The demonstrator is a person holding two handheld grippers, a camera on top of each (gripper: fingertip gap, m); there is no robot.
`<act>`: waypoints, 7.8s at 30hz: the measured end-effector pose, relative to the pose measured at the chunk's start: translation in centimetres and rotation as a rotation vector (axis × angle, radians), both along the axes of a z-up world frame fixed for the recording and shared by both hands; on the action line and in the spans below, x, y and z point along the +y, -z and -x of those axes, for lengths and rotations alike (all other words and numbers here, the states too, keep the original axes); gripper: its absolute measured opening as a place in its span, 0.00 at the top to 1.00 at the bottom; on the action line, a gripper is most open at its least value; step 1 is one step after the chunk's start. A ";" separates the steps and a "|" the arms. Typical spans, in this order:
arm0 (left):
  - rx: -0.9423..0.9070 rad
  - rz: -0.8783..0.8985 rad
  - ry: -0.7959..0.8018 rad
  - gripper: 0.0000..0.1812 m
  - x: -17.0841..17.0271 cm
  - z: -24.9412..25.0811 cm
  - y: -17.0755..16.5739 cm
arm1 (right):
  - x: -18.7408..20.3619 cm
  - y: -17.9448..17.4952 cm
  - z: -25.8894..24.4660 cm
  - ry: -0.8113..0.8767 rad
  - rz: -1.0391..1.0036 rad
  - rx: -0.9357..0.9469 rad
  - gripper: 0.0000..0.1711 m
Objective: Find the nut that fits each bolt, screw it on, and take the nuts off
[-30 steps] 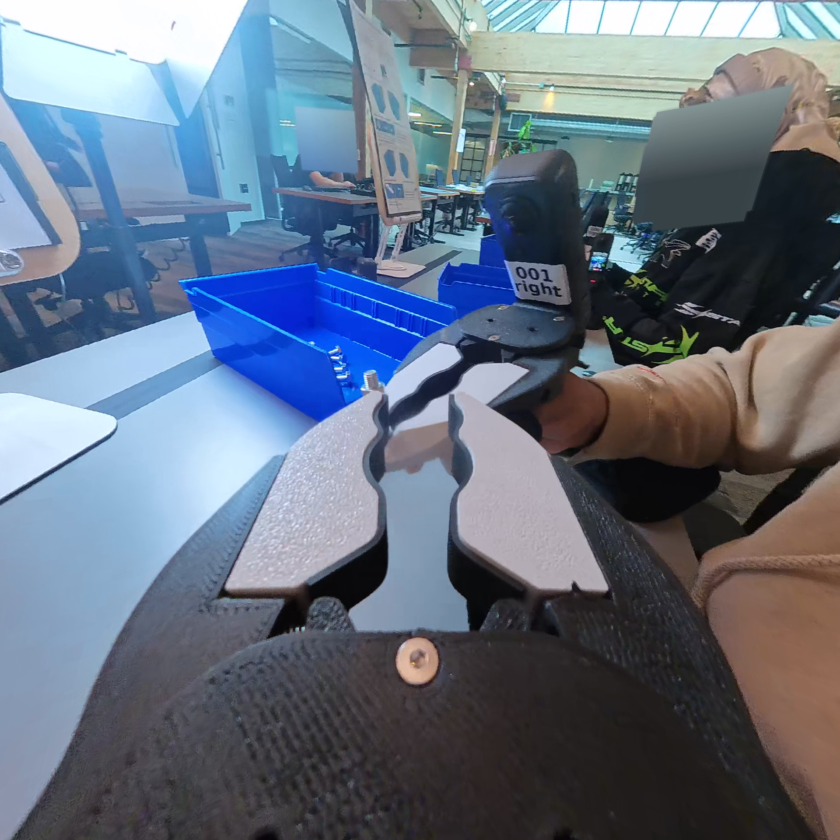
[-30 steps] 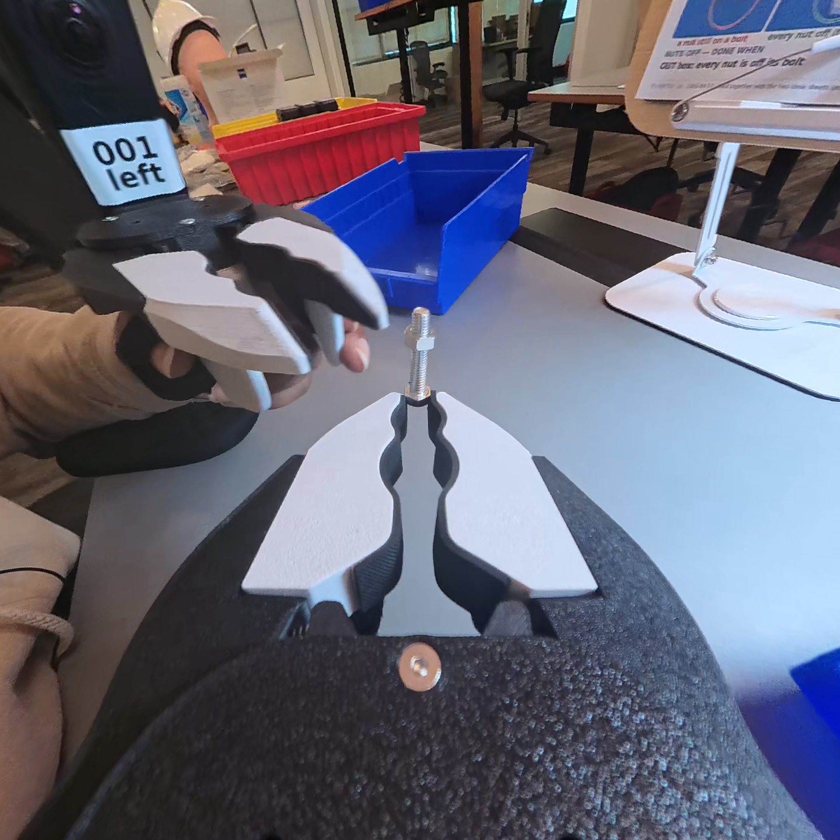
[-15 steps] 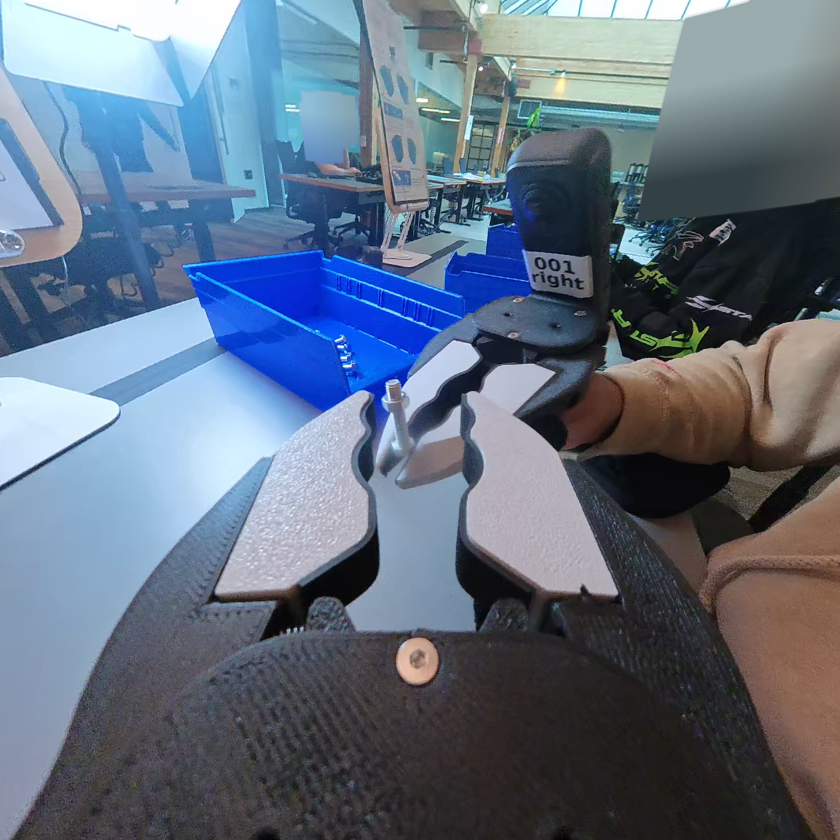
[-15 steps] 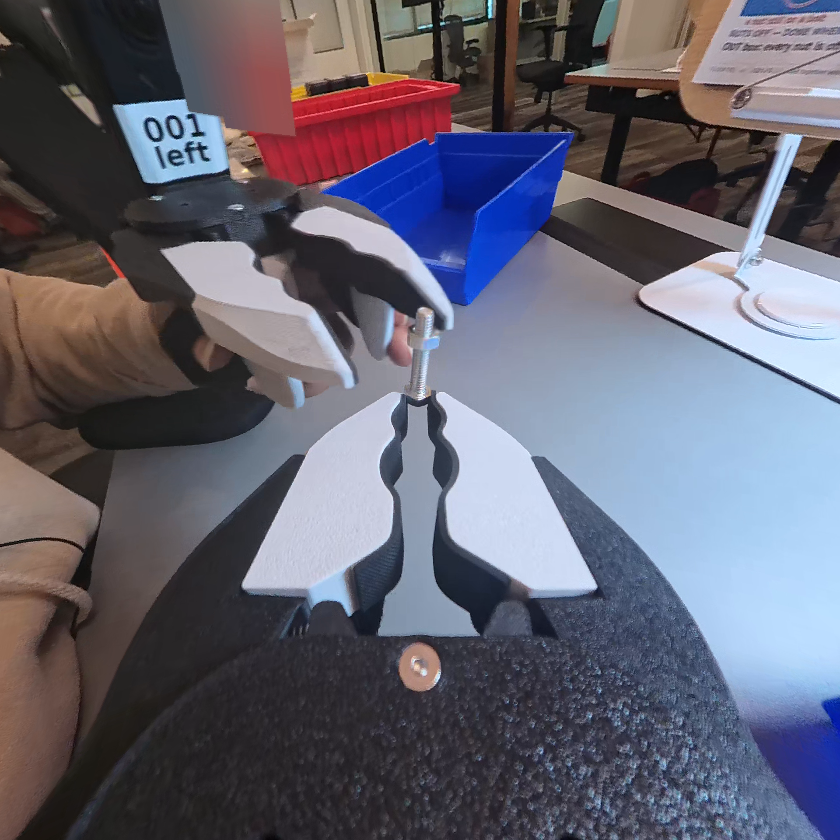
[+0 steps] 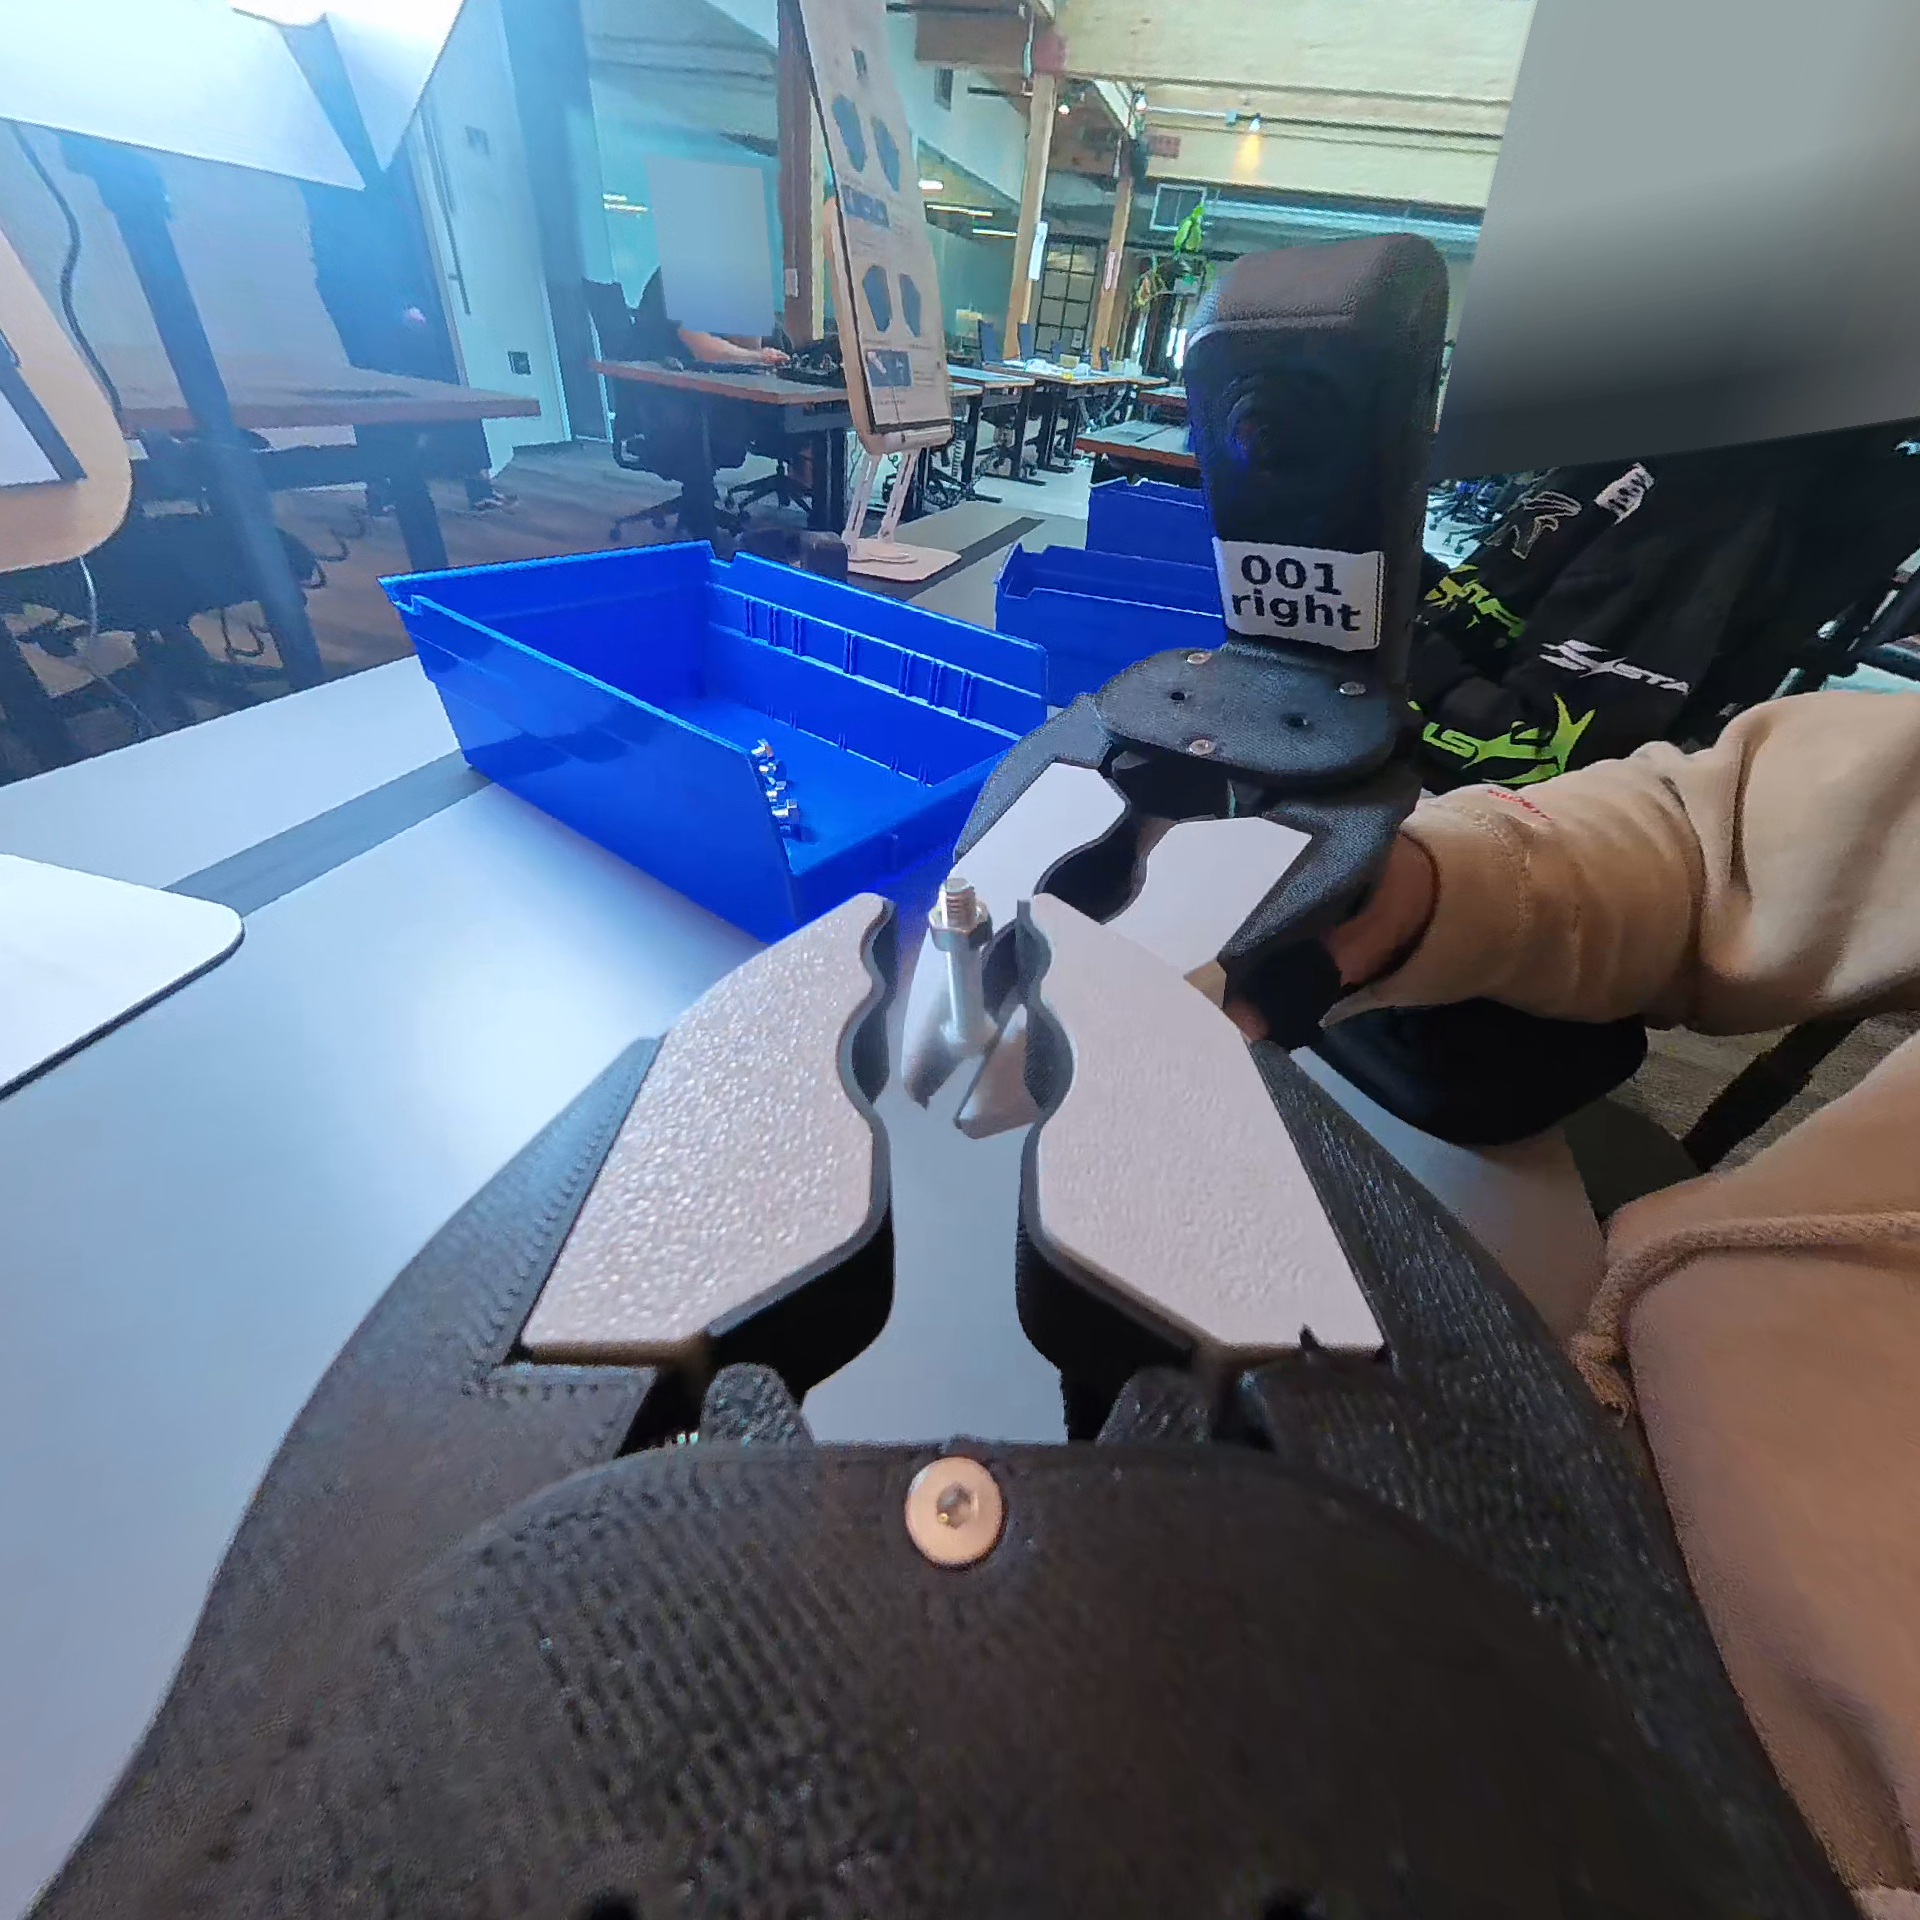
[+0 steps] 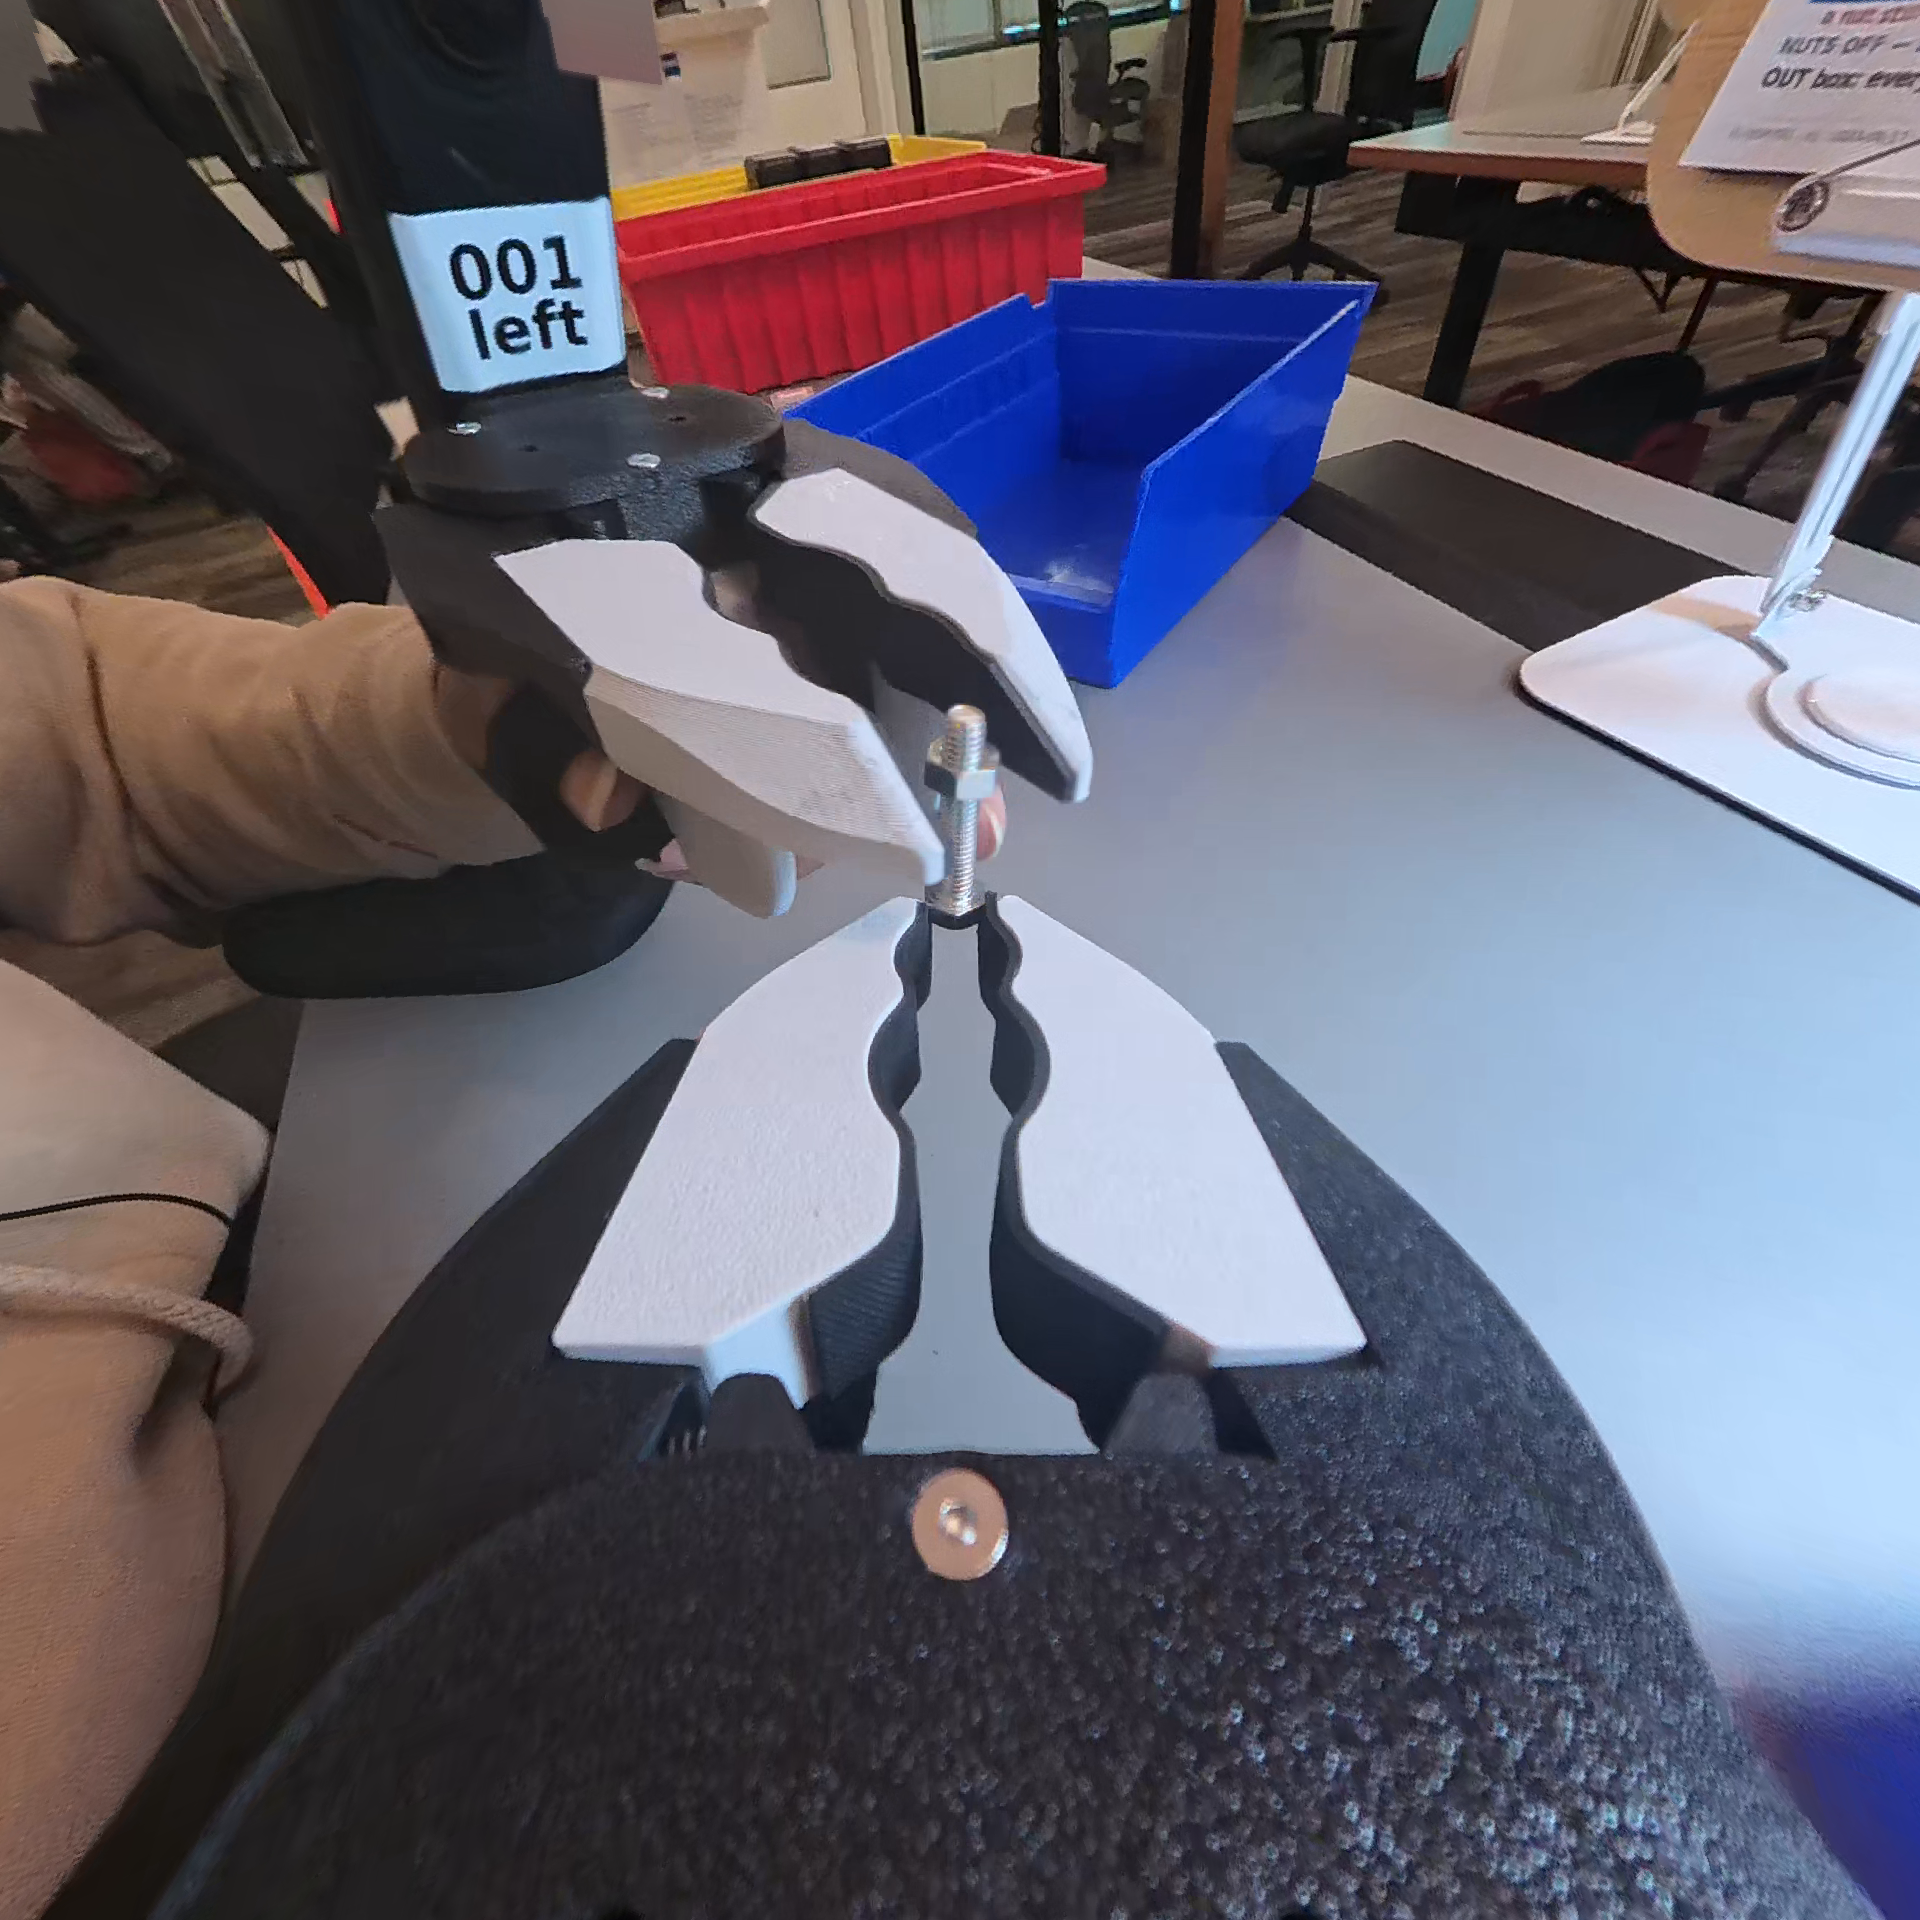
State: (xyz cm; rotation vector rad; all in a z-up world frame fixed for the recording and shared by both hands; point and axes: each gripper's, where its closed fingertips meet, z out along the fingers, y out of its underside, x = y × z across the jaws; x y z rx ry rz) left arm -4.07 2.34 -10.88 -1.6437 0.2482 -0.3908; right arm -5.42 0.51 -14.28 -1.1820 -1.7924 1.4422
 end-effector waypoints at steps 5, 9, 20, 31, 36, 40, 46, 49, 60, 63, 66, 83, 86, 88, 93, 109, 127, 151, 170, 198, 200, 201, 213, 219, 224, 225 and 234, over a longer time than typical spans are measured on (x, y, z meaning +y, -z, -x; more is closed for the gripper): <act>0.015 0.005 0.018 0.94 -0.1 -0.2 0.0 | -0.2 -0.1 -0.1 -0.011 0.002 0.005 0.95; 0.015 -0.017 0.006 0.94 -0.1 -0.2 -0.5 | -0.2 -0.7 -0.1 -0.018 0.024 0.045 0.95; -0.084 -0.067 0.022 0.94 -0.3 -0.5 -1.9 | -0.8 -1.8 0.0 -0.022 0.029 0.148 0.89; -0.083 -0.067 0.045 0.94 -0.3 -1.2 -1.9 | -0.8 -2.2 -0.1 -0.018 0.035 0.165 0.94; -0.076 -0.058 0.045 0.85 -0.4 -1.1 -1.8 | -0.6 -1.8 -0.1 -0.019 0.048 0.141 0.94; -0.065 -0.047 0.068 0.78 -0.6 -1.6 -1.8 | -0.1 -1.7 0.0 -0.013 0.049 0.130 0.94; -0.079 -0.061 0.084 0.90 -1.6 -1.6 -2.6 | 2.1 -1.5 0.6 0.075 0.078 0.099 0.94; -0.079 -0.059 0.009 0.84 -0.8 -0.6 -2.2 | 1.2 -1.4 0.5 0.048 0.059 0.102 0.94; -0.052 -0.077 0.040 0.92 -1.2 -1.1 -2.3 | 1.7 -1.5 0.6 0.068 0.054 0.109 0.94; -0.069 -0.057 -0.017 0.81 -0.4 -0.2 -1.8 | 0.5 -1.4 0.4 0.029 0.036 0.114 0.94; -0.067 -0.051 0.024 0.82 -0.6 -1.0 -1.6 | 0.0 -1.3 0.3 0.012 0.017 0.120 0.94; -0.077 -0.097 0.094 0.96 -1.7 -1.9 -2.7 | 1.2 -1.9 0.4 0.056 0.006 0.160 0.94; -0.073 -0.113 0.051 0.93 -1.5 -1.2 -2.9 | 1.6 -2.1 0.4 0.068 0.014 0.169 0.94; -0.081 -0.102 0.017 0.88 -1.0 -0.7 -2.6 | 0.9 -2.0 0.3 0.045 0.003 0.173 0.94; -0.075 -0.087 0.050 0.88 -1.0 -1.4 -2.2 | -0.3 -1.7 0.2 0.004 -0.019 0.173 0.94; -0.070 -0.113 0.080 0.96 -1.6 -1.6 -2.8 | 0.5 -1.9 0.3 0.031 -0.007 0.176 0.94; -0.048 -0.117 0.027 0.92 -1.2 -0.8 -2.6 | 0.5 -2.1 0.1 0.030 0.000 0.175 0.94; -0.040 -0.134 0.045 0.95 -1.5 -1.2 -3.0 | 0.8 -2.0 0.2 0.046 0.006 0.163 0.94; -0.046 -0.131 -0.012 0.87 -1.0 -0.5 -3.0 | -0.2 -1.9 0.0 0.007 0.013 0.159 0.94; -0.024 -0.139 0.045 0.93 -1.7 -1.3 -3.1 | 0.4 -2.0 0.1 0.027 -0.010 0.167 0.94; -0.022 -0.145 0.030 0.94 -1.6 -0.9 -3.1 | 0.4 -2.0 0.1 0.026 -0.007 0.167 0.94; -0.025 -0.140 0.023 0.93 -1.5 -0.8 -3.0 | 0.3 -2.0 0.0 0.023 -0.008 0.166 0.94; -0.021 -0.109 0.022 0.94 -1.0 -1.0 -2.4 | -1.2 -1.6 -0.2 -0.022 -0.034 0.160 0.94; 0.024 -0.111 -0.013 0.94 -0.9 -0.8 -2.2 | -1.1 -1.3 -0.2 -0.014 -0.026 0.154 0.94; 0.034 -0.118 -0.062 0.94 -0.7 -0.3 -2.2 | -0.9 -1.4 0.0 0.021 -0.020 0.159 0.94; 0.039 -0.120 -0.078 0.94 -0.7 -0.2 -2.2 | -0.7 -1.4 0.1 0.035 -0.016 0.161 0.94; 0.061 -0.161 -0.151 0.94 -0.8 0.4 -3.1 | 0.6 -1.2 0.5 0.115 -0.018 0.168 0.94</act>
